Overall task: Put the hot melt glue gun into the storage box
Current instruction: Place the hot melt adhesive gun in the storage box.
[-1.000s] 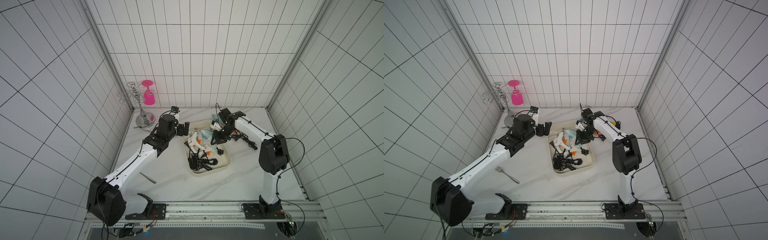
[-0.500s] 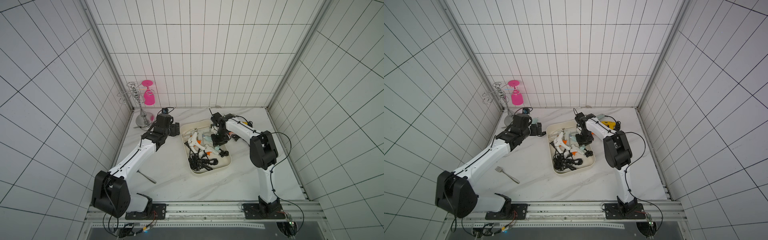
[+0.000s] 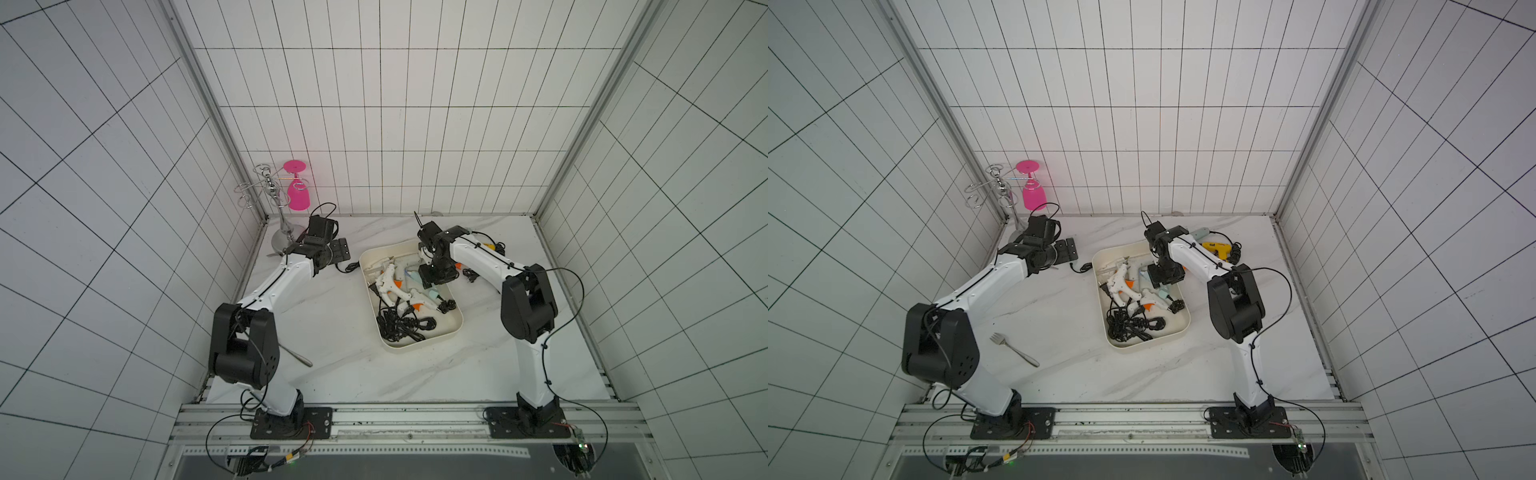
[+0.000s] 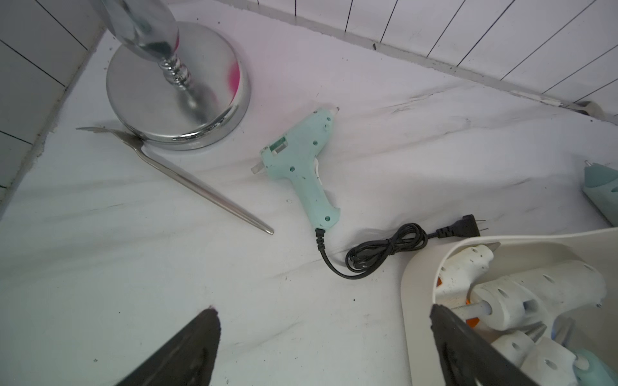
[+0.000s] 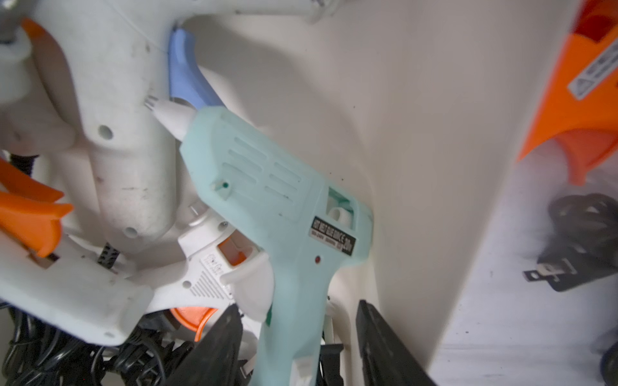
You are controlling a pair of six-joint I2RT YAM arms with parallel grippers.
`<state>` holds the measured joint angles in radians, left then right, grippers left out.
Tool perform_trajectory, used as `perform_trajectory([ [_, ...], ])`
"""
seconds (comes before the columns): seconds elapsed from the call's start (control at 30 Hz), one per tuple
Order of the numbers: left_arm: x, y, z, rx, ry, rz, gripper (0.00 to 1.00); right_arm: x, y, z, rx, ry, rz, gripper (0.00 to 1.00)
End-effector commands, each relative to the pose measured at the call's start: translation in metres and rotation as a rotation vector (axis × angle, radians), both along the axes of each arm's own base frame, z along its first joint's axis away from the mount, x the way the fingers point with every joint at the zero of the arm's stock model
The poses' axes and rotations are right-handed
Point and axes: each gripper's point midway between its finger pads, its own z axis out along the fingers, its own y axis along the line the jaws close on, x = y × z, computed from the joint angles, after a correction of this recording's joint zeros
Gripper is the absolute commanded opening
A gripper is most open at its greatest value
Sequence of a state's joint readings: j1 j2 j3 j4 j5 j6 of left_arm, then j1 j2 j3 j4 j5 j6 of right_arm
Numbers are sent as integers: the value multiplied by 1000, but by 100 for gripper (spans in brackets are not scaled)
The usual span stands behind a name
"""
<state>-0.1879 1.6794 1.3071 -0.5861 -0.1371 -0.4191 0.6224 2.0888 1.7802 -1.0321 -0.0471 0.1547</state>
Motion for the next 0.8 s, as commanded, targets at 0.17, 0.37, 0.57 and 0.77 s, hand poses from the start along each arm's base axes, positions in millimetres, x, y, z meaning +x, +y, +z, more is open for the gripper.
perform_trajectory([
  [0.17, 22, -13, -43, -135, 142, 71, 98, -23, 18, -38, 131, 6, -100, 40],
  [0.37, 31, -13, -74, -149, 220, 111, 97, -15, 26, -39, 159, -48, -112, 34],
  [0.57, 37, -16, -93, -164, 273, 125, 95, -10, 18, 6, 162, -184, -111, 51],
  [0.77, 49, -8, -105, -121, 295, 188, 92, -9, 15, 54, 218, -275, -85, 58],
])
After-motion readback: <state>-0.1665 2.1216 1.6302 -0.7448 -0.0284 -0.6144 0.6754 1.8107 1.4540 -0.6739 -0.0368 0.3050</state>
